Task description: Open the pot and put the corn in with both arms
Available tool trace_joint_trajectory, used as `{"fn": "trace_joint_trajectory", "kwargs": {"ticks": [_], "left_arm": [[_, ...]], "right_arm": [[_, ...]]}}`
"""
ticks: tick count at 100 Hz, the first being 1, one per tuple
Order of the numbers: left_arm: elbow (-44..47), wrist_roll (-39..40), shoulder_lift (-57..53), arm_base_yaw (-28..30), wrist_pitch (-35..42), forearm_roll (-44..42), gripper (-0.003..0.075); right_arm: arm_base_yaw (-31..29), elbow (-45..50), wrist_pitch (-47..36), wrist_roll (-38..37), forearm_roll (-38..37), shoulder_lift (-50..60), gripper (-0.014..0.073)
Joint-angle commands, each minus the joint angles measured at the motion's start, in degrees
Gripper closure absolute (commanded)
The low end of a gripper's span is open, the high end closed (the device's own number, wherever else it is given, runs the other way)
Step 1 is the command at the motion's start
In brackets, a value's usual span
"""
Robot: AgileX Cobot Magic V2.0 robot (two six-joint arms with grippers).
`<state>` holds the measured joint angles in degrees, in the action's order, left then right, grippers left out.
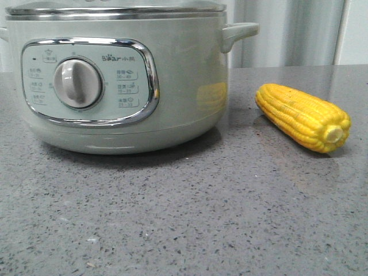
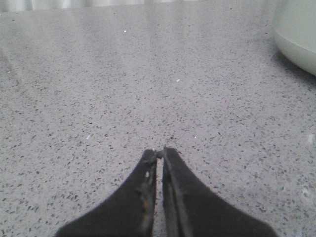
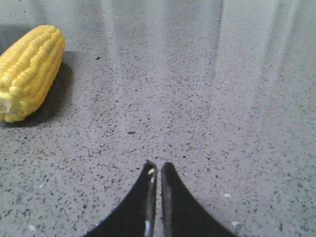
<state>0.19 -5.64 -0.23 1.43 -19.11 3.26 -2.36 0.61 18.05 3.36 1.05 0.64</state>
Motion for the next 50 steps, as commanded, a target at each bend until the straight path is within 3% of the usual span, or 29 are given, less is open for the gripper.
{"fn": "trace_joint_trajectory", "kwargs": {"ticks": [1, 50], "left_arm": [[0.4, 0.3, -2.0, -0.5, 2.0, 0.2, 0.0741], [0.4, 0.2, -2.0, -0.5, 6.1, -0.2, 0.0741]], "right_arm": [[-0.2, 1.2, -0.9, 0.3, -0.6, 1.1, 0.0652], [-0.2, 1.2, -1.7, 0.3, -1.7, 1.1, 0.0652]]}}
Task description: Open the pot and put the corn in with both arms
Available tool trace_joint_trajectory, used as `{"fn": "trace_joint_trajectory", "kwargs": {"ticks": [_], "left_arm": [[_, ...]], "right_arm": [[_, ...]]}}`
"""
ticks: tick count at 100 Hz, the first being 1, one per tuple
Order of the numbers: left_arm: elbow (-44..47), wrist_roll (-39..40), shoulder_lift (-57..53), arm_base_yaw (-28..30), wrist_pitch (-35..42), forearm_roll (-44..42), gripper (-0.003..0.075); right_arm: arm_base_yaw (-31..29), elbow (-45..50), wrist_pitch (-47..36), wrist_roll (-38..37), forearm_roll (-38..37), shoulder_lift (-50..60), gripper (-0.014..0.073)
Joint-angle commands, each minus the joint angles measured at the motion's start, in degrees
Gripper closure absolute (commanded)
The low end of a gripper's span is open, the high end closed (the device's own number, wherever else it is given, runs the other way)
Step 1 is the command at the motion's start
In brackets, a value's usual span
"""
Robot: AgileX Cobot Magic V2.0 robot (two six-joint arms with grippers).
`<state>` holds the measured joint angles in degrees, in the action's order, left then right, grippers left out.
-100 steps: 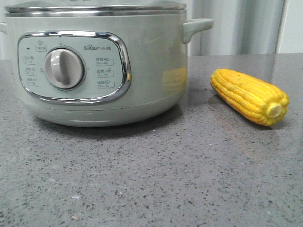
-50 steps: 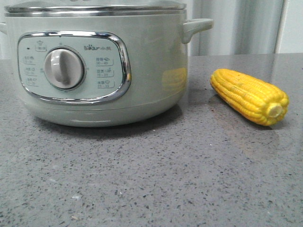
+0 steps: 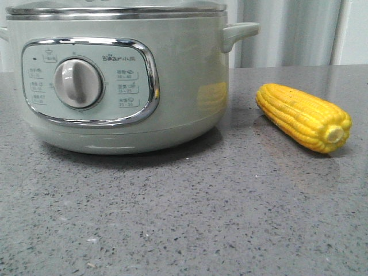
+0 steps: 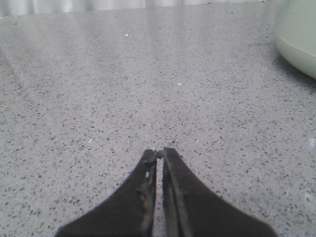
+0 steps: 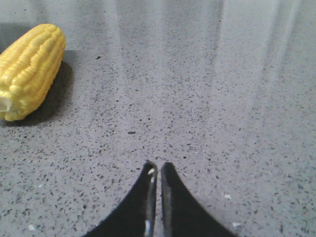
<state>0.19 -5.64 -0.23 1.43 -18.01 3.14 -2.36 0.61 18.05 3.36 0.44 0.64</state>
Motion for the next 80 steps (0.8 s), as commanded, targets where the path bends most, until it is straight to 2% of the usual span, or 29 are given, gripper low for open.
{"fn": "trace_joint_trajectory", "kwargs": {"ticks": [1, 29, 46, 80], "left_arm": [[0.4, 0.2, -2.0, -0.5, 5.3, -0.1, 0.0741], [0.4, 0.2, -2.0, -0.5, 10.7, -0.1, 0.0741], [0.4, 0.2, -2.0, -0.5, 11.2, -0.1, 0.0741], [0.3, 0.2, -2.0, -0.5, 16.3, -0.1, 0.0741]], "right_arm": [[-0.2, 1.2, -1.7, 0.3, -1.1, 1.1, 0.0652], [-0.2, 1.2, -3.7, 0.3, -1.1, 1.1, 0.0652], [-0.2, 1.2, -6.3, 0.3, -1.1, 1.1, 0.0652], [-0.2, 1.2, -16.4, 0.3, -1.1, 1.1, 0.0652]]}}
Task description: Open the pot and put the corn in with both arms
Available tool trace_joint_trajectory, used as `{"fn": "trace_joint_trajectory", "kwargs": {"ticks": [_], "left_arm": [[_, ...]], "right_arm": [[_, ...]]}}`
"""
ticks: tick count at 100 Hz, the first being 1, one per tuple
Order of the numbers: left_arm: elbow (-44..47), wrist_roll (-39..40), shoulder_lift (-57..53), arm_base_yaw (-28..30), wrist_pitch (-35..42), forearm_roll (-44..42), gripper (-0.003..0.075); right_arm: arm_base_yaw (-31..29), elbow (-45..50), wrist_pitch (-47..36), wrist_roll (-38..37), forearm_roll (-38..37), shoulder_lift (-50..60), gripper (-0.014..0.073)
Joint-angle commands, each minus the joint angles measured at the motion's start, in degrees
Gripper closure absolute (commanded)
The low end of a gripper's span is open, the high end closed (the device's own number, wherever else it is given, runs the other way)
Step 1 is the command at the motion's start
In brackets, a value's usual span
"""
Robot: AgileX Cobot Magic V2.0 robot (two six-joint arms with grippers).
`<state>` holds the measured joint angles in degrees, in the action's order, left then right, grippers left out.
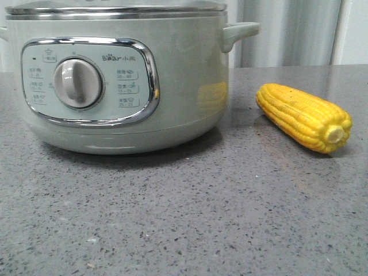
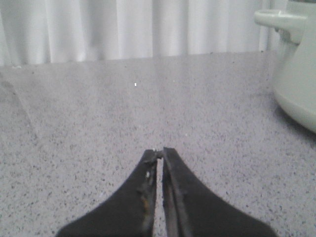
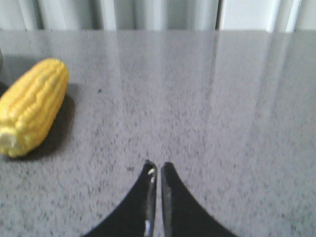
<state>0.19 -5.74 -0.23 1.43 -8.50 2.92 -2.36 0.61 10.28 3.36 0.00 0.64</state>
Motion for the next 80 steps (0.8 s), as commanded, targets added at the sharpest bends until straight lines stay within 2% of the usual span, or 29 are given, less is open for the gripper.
{"fn": "trace_joint_trajectory", "kwargs": {"ticks": [1, 10, 34, 51, 63, 80], "left_arm": [[0.3, 0.3, -2.0, -0.5, 7.1, 0.1, 0.0741], [0.1, 0.3, -2.0, -0.5, 7.9, 0.1, 0.0741], [-4.8, 0.3, -1.3, -0.5, 8.1, 1.1, 0.0741], [-14.2, 0.3, 4.4, -0.5, 2.1, 1.1, 0.0741], [-20.5, 0.3, 11.1, -0.5, -2.8, 1.1, 0.0741], [-25.6, 0.3, 19.6, -0.5, -1.8, 1.1, 0.0741]], "right_arm": [[-0.2, 1.2, -9.0, 0.3, -0.6, 1.1, 0.0652], [-0.2, 1.2, -12.4, 0.3, -0.6, 1.1, 0.0652], [1.4, -1.6, -11.6, 0.3, 0.0, 0.6, 0.0652], [3.3, -8.7, -1.6, 0.3, 0.0, -4.9, 0.0652], [3.5, -14.0, 2.6, 0.3, 1.2, -11.3, 0.0650], [3.5, -22.3, 7.1, 0.3, 1.5, -21.1, 0.0649]]}}
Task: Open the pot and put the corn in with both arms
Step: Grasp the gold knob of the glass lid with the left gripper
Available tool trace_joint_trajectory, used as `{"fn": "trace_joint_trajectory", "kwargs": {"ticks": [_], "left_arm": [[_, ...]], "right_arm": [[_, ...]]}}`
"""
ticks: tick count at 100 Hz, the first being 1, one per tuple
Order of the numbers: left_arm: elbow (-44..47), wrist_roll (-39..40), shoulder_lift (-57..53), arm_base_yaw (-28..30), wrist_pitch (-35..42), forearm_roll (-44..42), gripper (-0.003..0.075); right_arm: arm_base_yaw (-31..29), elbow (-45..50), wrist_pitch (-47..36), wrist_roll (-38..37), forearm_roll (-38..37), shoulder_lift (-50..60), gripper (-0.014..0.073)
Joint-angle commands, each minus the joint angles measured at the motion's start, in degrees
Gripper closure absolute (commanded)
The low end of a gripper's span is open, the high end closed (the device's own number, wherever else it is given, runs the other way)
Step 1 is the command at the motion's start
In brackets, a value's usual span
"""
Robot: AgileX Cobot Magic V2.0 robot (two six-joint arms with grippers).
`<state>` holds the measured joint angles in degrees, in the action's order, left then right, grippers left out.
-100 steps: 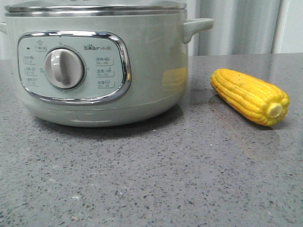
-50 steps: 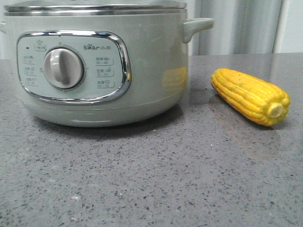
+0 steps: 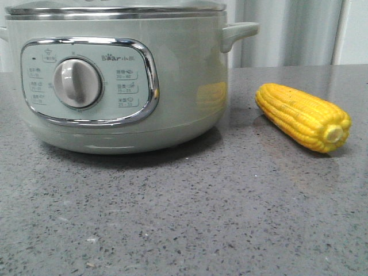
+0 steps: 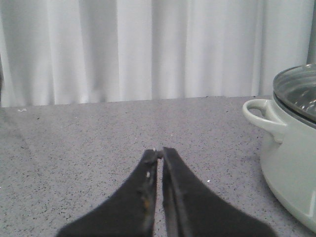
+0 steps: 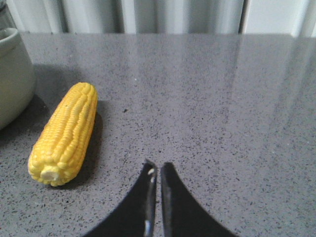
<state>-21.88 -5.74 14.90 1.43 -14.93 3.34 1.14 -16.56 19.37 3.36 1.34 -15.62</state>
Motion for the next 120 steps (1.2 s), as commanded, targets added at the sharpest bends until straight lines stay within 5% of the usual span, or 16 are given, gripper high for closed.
{"fn": "trace_joint_trajectory", "kwargs": {"ticks": [1, 23, 42, 52, 73, 120], "left_arm": [[-3.5, 0.3, 4.8, -0.5, 4.9, 0.7, 0.0741], [-3.7, 0.3, 11.0, -0.5, 11.4, 0.8, 0.0701], [-3.7, 0.3, 13.1, -0.5, 15.6, 0.8, 0.0388], [-3.7, 0.4, 14.2, -0.5, 20.1, 2.2, 0.0299], [-6.2, 1.5, 18.7, -4.1, 22.7, 3.2, 0.0294], [-15.1, 1.5, 40.6, -33.2, 42.6, 2.9, 0.0288]], "right_arm": [[0.0, -5.4, -1.8, 0.3, 0.2, -5.2, 0.0649], [0.0, -9.1, -3.1, 0.3, 0.3, -12.0, 0.0650], [0.0, -9.1, -3.2, 0.3, 0.3, -13.8, 0.0650], [0.0, -9.1, -3.2, 0.3, 0.3, -13.9, 0.0650], [0.0, -8.5, -4.1, 0.3, 0.3, -13.9, 0.0650], [0.0, -8.2, -5.7, 0.3, 0.3, -13.9, 0.0650]]}}
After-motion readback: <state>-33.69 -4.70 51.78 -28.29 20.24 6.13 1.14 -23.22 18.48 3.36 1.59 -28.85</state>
